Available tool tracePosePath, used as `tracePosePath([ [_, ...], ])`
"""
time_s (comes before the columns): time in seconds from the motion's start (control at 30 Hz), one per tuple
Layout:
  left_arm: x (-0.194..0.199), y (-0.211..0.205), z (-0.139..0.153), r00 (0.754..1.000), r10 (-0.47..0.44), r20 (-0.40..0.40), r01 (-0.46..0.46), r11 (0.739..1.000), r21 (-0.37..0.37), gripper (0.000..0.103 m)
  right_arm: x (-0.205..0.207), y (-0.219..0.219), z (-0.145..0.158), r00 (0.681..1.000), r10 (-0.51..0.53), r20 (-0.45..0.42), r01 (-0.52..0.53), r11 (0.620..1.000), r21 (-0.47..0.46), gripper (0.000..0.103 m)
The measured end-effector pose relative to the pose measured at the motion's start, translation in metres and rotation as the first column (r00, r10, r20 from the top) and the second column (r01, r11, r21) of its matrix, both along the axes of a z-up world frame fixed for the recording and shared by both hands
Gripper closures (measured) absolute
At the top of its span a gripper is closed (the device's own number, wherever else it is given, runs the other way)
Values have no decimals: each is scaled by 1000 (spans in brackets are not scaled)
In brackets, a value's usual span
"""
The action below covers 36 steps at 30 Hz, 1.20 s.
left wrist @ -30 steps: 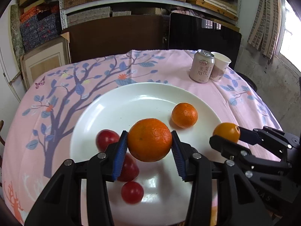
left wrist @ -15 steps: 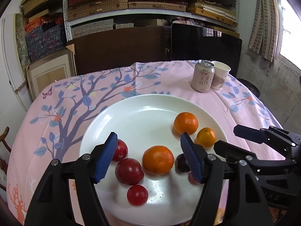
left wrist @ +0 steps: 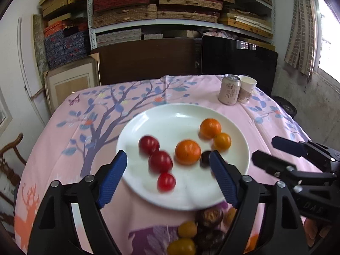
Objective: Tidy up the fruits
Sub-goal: 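Release the mandarin onto the plate with the left gripper while the right releases its mandarin there, then grasp the dark brown round fruit with the left gripper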
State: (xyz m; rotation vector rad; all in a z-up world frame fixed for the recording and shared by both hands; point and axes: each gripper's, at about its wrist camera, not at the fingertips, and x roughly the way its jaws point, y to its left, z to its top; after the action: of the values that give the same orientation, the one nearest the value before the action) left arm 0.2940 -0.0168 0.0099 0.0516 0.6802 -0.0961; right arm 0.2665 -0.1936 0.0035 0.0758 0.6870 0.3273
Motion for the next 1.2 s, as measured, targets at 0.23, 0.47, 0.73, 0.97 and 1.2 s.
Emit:
tracePosePath([
  [0.23,-57,17,-14,999,44,-25,-45,999,-19,25,-57,-8,-13,1000,-2,11,2,1000,29,38],
  [0.47,-116,43,-44,993,84,-88,-85,996,-16,18,-101,-20,-46,999,-19,-29,20,1000,20,33],
  [0.73,-175,44,-67,990,19,-136,-21,1000,-11,18,-124,-30,-46,1000,-19,-18,20,998,61,29],
  [0.97,-179,16,-75,983,-65,-170,73,996,42,18,-124,-33,-46,1000,-20,-22,21,997,77,29],
  [1.2,-161,5,-86,964,-109,-242,121,992,34,18,-122,-37,-48,999,-11,-37,14,995,101,28],
])
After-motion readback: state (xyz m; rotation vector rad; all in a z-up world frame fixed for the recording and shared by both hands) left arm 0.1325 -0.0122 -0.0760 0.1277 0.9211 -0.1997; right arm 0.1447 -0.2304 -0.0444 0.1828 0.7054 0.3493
